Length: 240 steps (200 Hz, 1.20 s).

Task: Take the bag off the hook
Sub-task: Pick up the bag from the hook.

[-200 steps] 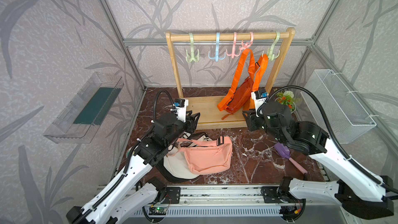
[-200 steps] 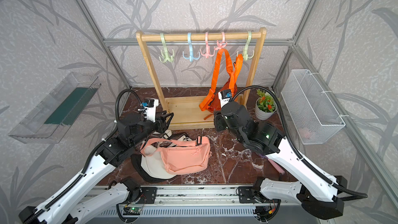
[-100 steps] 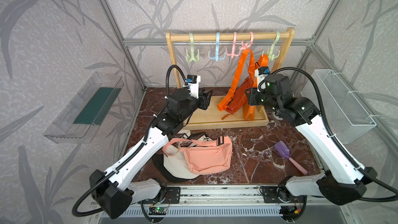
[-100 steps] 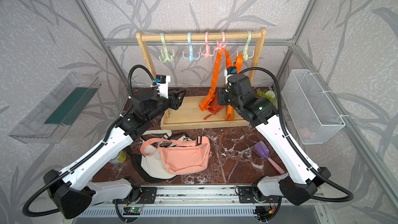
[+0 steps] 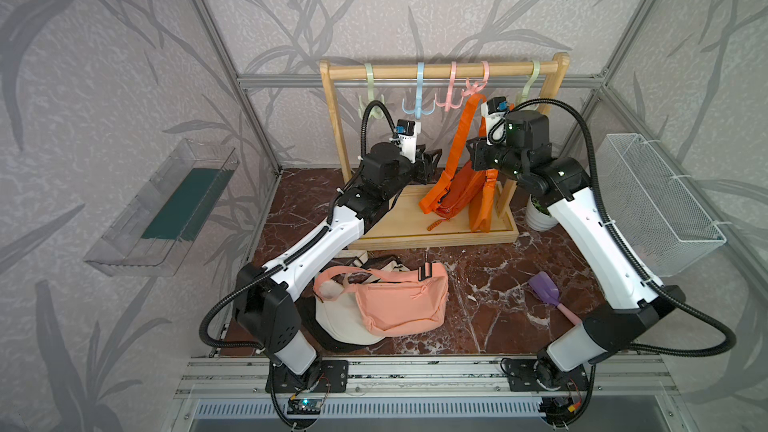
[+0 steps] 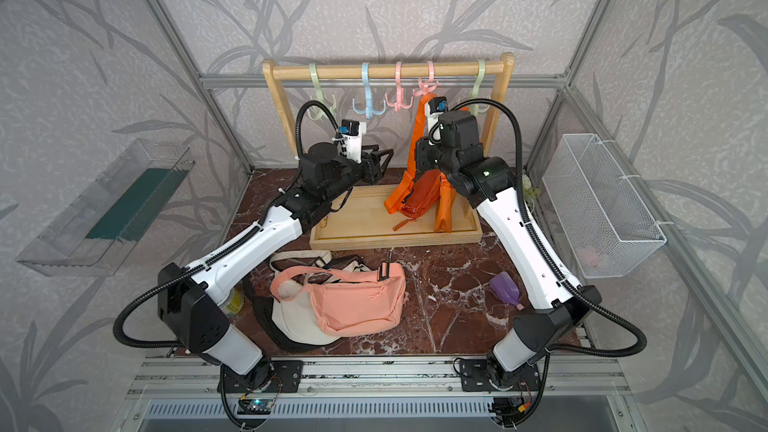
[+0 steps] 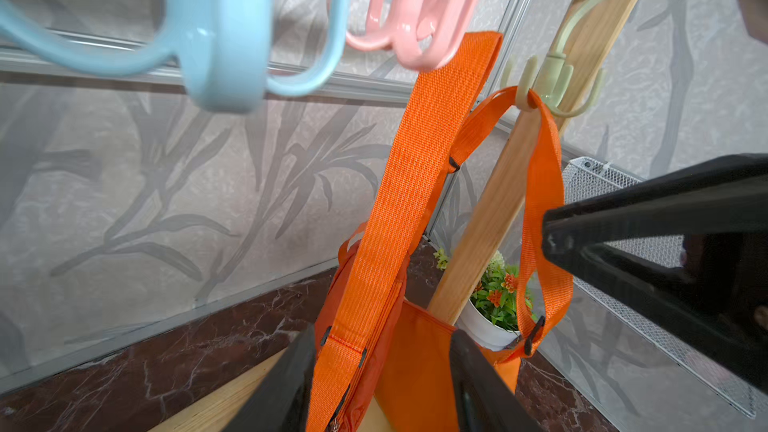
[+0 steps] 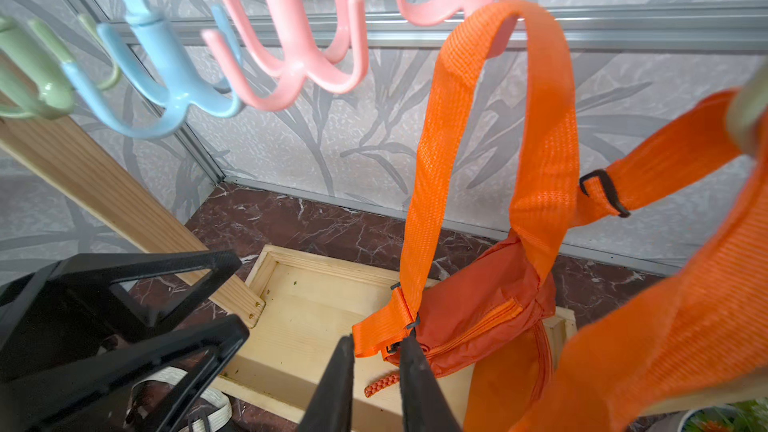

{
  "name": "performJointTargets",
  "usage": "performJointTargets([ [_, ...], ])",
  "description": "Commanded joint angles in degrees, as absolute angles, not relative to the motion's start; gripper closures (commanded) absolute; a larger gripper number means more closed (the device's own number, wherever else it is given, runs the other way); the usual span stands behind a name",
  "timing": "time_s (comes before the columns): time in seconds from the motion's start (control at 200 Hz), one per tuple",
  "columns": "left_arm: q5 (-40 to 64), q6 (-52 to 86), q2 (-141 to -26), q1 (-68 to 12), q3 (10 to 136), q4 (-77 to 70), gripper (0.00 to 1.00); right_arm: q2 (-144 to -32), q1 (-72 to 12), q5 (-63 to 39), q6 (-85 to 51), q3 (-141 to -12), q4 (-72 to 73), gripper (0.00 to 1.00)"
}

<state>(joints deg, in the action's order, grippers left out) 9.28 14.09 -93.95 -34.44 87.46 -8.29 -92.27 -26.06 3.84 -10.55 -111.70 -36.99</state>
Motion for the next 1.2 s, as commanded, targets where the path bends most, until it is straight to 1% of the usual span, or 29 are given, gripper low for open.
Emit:
performJointTargets([
  [0.0, 10.5, 12.0, -96.0, -35.4, 89.7, -12.6, 0.45, -92.8, -24.4, 2.8, -9.4, -113.0, -36.6, 0.78],
  [0.15, 10.7, 10.4, -99.1, -37.0, 90.7, -15.6, 0.37, -91.5, -21.6, 3.2, -10.0, -109.6, -37.1, 0.78],
  [0.2, 10.7, 9.4, -100.1, -37.4, 91.3, -15.9, 0.36, -90.6, -20.6, 3.1, -10.4, -107.9, -36.9, 0.78],
  [0.405, 8.1, 7.7, -103.9, -38.6, 93.0, -18.7, 0.36, -86.9, -17.4, 3.9, -10.0, -102.0, -35.1, 0.78],
  [0.665, 5.2, 7.1, -109.5, -38.9, 96.4, -21.6, 0.36, -85.5, -14.6, 3.9, -9.4, -100.5, -35.2, 0.78],
  [0.795, 1.8, 6.4, -112.1, -39.3, 99.0, -21.9, 0.37, -85.2, -14.5, 3.4, -9.5, -100.2, -34.5, 0.78],
  [0.98, -1.8, 5.9, -115.2, -39.3, 102.2, -23.6, 0.44, -85.0, -14.4, 1.9, -9.5, -99.3, -33.1, 0.78],
  [1.1, -2.8, 5.1, -117.2, -39.3, 104.4, -23.7, 0.5, -84.6, -14.4, 1.1, -9.5, -98.2, -32.2, 0.78],
  [1.15, -3.0, 4.6, -117.9, -39.4, 105.3, -23.5, 0.55, -84.6, -14.4, 0.8, -9.6, -98.0, -32.1, 0.78],
  [1.195, -3.6, 4.1, -118.4, -39.3, 106.1, -23.1, 0.61, -84.4, -14.4, 0.6, -9.5, -97.8, -32.0, 0.78],
])
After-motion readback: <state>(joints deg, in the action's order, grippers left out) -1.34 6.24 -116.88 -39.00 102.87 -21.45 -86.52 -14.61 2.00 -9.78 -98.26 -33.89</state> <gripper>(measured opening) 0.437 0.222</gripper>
